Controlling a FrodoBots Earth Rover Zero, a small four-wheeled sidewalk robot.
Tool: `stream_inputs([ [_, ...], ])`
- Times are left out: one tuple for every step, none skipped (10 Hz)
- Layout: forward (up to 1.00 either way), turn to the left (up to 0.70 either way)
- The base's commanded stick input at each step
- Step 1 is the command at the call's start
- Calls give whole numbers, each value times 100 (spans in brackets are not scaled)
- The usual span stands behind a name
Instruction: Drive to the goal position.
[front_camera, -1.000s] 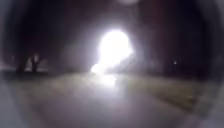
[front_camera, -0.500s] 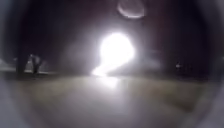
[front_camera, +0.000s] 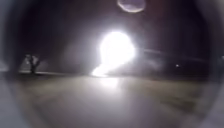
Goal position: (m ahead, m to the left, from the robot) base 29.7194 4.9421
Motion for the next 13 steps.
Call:
stream_inputs([
  [100,5],
  [100,5],
  [100,5],
  [100,5],
  [100,5],
  [100,8],
  [100,11],
  [100,12],
  [100,12],
  [100,12],
  [100,12],
  [100,12],
  [100,12],
])
